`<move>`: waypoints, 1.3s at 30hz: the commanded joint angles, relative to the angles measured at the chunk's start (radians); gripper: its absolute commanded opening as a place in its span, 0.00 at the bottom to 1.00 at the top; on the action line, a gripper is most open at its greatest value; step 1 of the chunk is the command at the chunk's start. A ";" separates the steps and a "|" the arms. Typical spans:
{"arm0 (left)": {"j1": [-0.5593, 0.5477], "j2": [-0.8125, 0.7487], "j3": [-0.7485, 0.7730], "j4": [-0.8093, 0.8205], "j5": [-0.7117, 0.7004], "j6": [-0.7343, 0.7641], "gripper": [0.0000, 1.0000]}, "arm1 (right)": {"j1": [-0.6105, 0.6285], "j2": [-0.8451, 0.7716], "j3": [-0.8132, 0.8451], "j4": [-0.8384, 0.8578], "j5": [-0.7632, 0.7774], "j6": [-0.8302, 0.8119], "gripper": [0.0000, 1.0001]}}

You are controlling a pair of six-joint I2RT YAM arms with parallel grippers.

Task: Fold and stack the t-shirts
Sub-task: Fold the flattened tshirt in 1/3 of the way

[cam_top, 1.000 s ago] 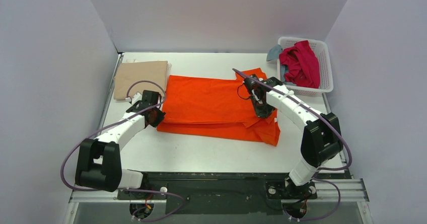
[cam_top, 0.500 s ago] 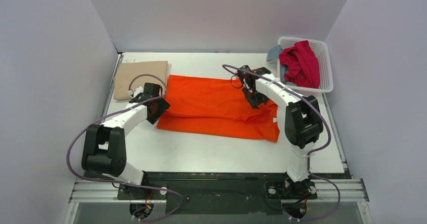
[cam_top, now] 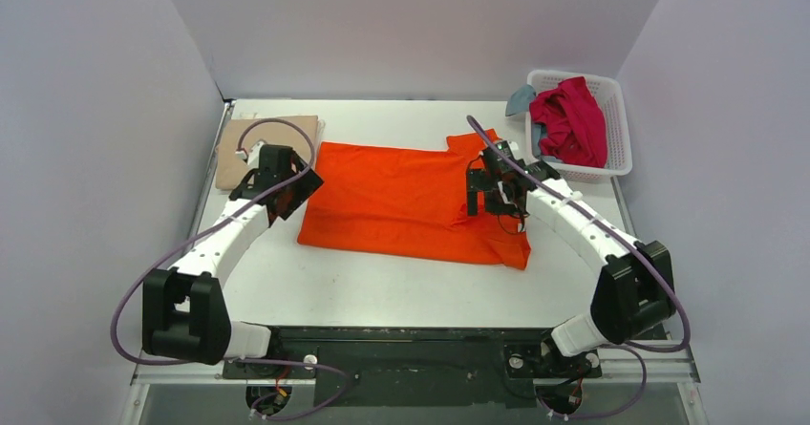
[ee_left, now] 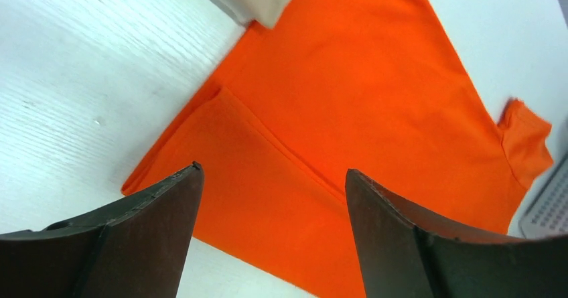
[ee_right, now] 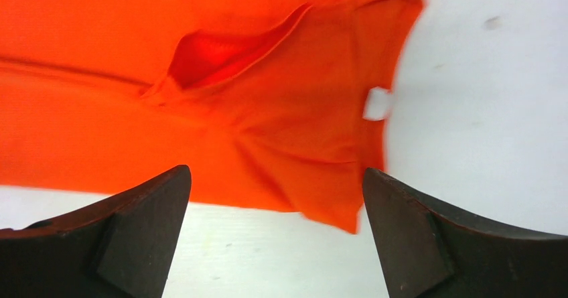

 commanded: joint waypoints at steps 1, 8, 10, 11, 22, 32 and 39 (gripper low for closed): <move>-0.022 -0.020 -0.077 0.076 0.154 0.061 0.88 | -0.003 -0.030 -0.161 0.185 -0.241 0.198 0.95; -0.045 0.096 -0.086 0.148 0.258 0.111 0.90 | -0.001 0.129 -0.099 0.295 -0.327 0.217 0.96; -0.047 0.144 -0.068 0.150 0.265 0.126 0.90 | 0.000 0.180 -0.065 0.246 -0.312 0.216 0.96; -0.047 0.179 -0.062 0.135 0.263 0.128 0.90 | 0.001 0.181 -0.067 0.228 -0.295 0.219 0.96; -0.043 0.280 -0.074 0.117 0.217 0.142 0.92 | -0.071 0.159 -0.239 0.273 -0.218 0.234 0.96; -0.048 0.220 -0.131 0.012 0.195 0.136 0.93 | -0.083 0.085 -0.352 0.264 -0.340 0.201 0.95; -0.090 0.015 -0.314 -0.085 0.192 0.065 0.93 | -0.015 -0.116 -0.545 0.201 -0.325 0.233 0.95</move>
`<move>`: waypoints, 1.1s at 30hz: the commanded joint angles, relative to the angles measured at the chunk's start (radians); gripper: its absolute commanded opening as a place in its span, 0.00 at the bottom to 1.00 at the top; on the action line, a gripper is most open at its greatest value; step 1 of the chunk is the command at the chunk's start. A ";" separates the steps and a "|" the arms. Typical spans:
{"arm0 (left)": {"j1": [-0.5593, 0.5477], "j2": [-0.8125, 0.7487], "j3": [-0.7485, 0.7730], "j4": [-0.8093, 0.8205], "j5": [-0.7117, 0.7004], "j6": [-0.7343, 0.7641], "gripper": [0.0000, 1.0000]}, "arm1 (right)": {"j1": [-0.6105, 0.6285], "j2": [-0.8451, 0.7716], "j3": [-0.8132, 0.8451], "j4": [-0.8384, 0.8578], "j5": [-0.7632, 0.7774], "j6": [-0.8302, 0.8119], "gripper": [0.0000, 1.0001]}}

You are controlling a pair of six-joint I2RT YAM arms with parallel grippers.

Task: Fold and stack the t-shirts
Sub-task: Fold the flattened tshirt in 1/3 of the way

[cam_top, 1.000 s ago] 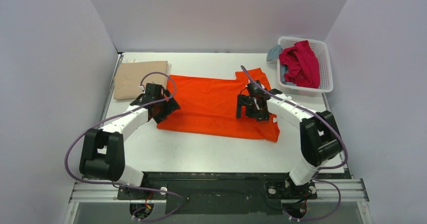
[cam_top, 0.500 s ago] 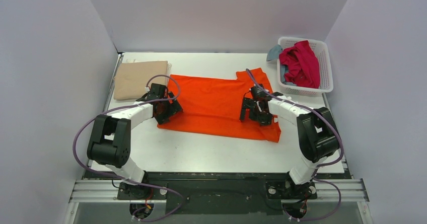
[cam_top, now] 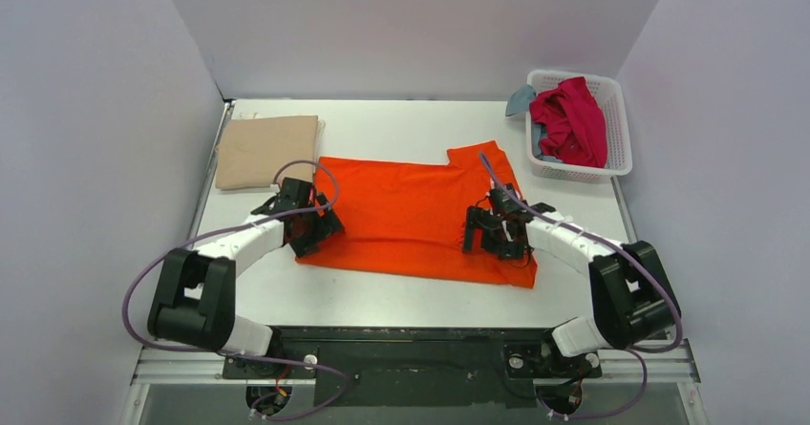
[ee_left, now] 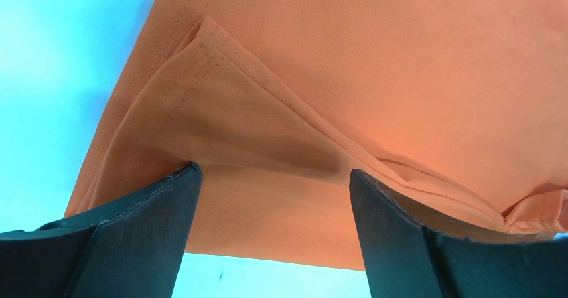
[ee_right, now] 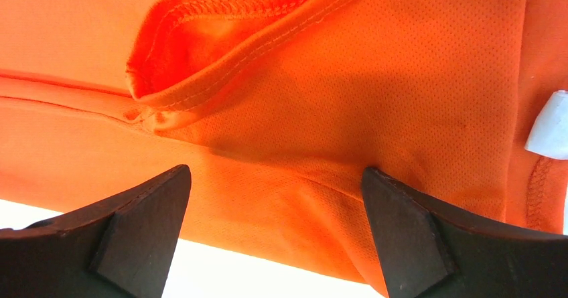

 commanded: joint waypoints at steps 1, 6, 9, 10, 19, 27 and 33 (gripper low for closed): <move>-0.049 -0.146 -0.144 -0.192 -0.041 -0.049 0.93 | 0.063 -0.107 -0.113 -0.171 0.017 0.025 0.95; -0.129 -0.392 -0.262 -0.316 -0.078 -0.174 0.93 | 0.132 -0.220 -0.192 -0.215 0.050 0.064 0.95; -0.145 -0.513 -0.330 -0.396 -0.112 -0.232 0.93 | 0.152 -0.278 -0.232 -0.214 0.058 0.082 0.95; -0.149 -0.562 -0.343 -0.399 -0.113 -0.241 0.93 | 0.154 -0.288 -0.238 -0.214 0.066 0.092 0.95; -0.175 -0.722 -0.389 -0.461 -0.078 -0.350 0.93 | 0.188 -0.403 -0.237 -0.282 0.088 0.114 0.95; -0.177 -0.713 -0.282 -0.457 -0.130 -0.290 0.93 | 0.196 -0.467 -0.184 -0.317 0.111 0.113 0.95; -0.172 -0.620 -0.093 -0.437 -0.241 -0.202 0.93 | 0.193 -0.471 0.003 -0.340 0.263 0.066 0.99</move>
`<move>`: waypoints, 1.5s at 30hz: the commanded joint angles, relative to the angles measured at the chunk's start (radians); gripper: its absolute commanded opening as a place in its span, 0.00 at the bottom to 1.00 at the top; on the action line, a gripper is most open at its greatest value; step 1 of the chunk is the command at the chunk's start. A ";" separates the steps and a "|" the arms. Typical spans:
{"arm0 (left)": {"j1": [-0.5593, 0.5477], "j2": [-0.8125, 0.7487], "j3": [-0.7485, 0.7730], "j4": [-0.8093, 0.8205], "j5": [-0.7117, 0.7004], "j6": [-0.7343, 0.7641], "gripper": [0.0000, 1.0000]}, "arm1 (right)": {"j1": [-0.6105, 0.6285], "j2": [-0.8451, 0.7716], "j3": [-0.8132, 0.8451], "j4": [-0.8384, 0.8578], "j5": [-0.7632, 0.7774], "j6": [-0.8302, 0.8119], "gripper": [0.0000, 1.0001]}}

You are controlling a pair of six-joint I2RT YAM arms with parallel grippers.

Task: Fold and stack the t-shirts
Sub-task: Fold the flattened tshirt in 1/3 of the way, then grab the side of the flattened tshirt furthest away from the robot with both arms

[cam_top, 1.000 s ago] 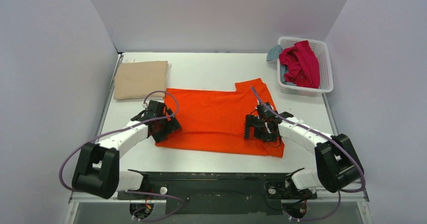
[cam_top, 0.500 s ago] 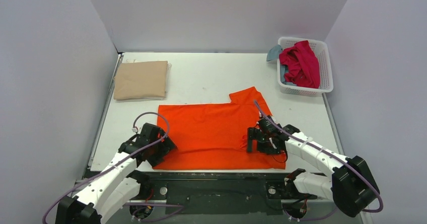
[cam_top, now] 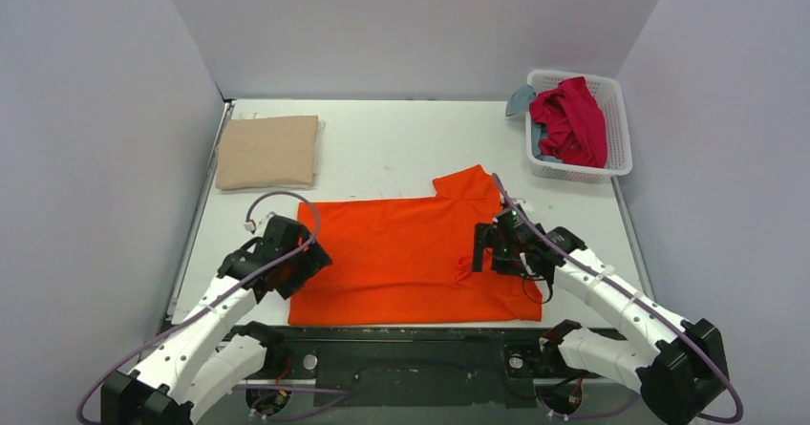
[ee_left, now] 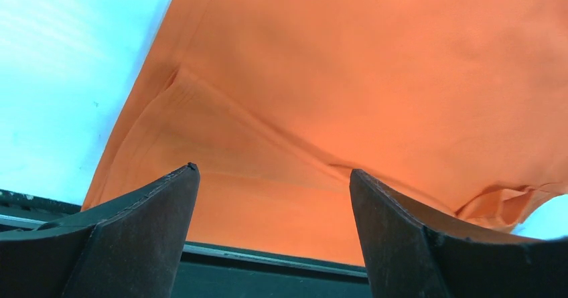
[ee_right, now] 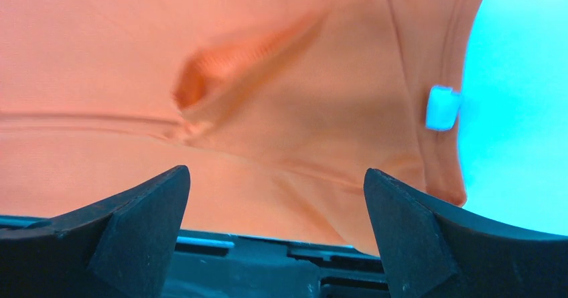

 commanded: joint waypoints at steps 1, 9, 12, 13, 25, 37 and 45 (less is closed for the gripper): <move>0.000 0.067 0.157 0.038 -0.112 0.091 0.93 | -0.002 0.005 0.189 -0.023 0.158 -0.036 0.99; 0.205 0.369 0.336 0.229 -0.077 0.227 0.93 | -0.172 0.361 0.537 0.037 0.105 -0.036 1.00; 0.286 0.522 0.427 0.261 -0.073 0.255 0.93 | -0.195 0.545 0.706 0.042 0.143 -0.075 1.00; 0.296 0.551 0.446 0.265 -0.073 0.268 0.93 | -0.196 0.582 0.745 0.038 0.159 -0.095 1.00; 0.397 0.920 0.636 0.346 0.013 0.308 0.74 | -0.244 1.147 1.328 -0.028 0.249 -0.168 0.93; 0.399 1.018 0.629 0.372 0.061 0.331 0.52 | -0.281 1.370 1.481 -0.081 0.227 -0.176 0.88; 0.399 1.037 0.620 0.377 0.069 0.332 0.34 | -0.276 1.390 1.441 -0.109 0.173 -0.161 0.80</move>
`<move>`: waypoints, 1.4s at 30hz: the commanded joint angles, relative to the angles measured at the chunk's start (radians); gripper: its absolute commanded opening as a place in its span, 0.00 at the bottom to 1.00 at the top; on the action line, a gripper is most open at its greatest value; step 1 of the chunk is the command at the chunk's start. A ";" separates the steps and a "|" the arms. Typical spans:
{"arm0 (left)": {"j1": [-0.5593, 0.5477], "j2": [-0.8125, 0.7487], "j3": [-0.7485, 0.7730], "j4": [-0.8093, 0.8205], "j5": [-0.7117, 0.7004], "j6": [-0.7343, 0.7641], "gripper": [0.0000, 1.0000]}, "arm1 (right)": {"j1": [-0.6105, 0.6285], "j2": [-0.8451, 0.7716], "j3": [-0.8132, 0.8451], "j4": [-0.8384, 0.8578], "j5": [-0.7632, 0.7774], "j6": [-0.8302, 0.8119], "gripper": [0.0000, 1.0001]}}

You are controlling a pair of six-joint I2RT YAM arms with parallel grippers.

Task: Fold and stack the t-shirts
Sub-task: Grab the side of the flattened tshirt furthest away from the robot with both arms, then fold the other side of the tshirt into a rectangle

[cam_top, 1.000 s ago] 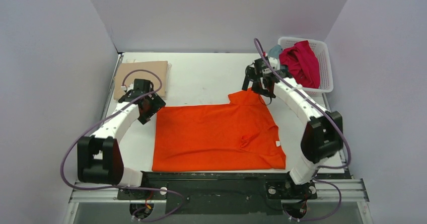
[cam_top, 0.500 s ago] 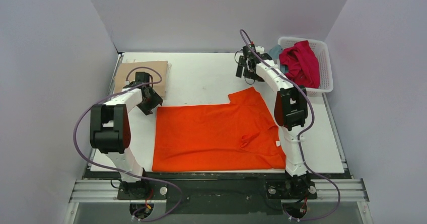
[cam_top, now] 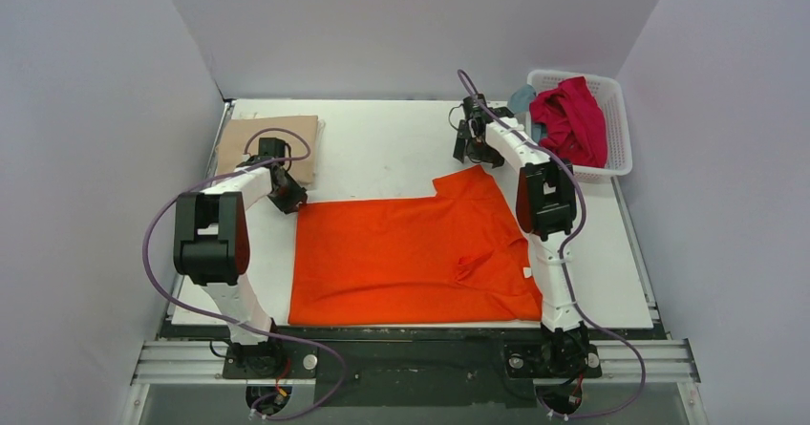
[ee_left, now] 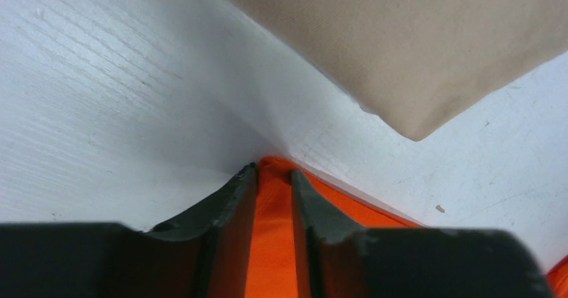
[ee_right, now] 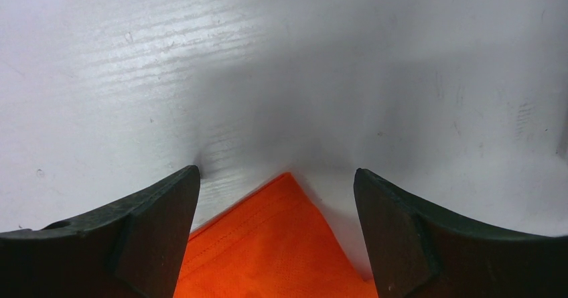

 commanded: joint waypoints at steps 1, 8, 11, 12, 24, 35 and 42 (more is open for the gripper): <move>0.004 0.019 -0.001 0.029 0.026 0.014 0.30 | 0.013 -0.001 -0.016 -0.067 -0.026 0.001 0.77; 0.004 0.017 -0.008 0.034 0.039 0.027 0.00 | 0.043 -0.055 -0.108 -0.072 0.046 0.006 0.67; 0.003 -0.001 -0.013 0.046 0.043 0.034 0.00 | 0.050 -0.078 -0.143 -0.071 0.070 0.013 0.62; 0.002 -0.006 -0.015 0.049 0.043 0.034 0.00 | 0.051 -0.080 -0.148 -0.071 0.072 0.019 0.58; 0.001 -0.074 -0.040 0.091 0.065 0.027 0.00 | 0.064 -0.131 -0.140 -0.038 0.090 0.021 0.00; -0.073 -0.268 -0.157 0.112 0.044 -0.012 0.00 | 0.082 -0.485 -0.465 0.125 -0.020 -0.051 0.00; -0.167 -0.493 -0.326 0.098 -0.028 -0.059 0.00 | 0.119 -0.768 -0.813 0.220 -0.143 -0.056 0.00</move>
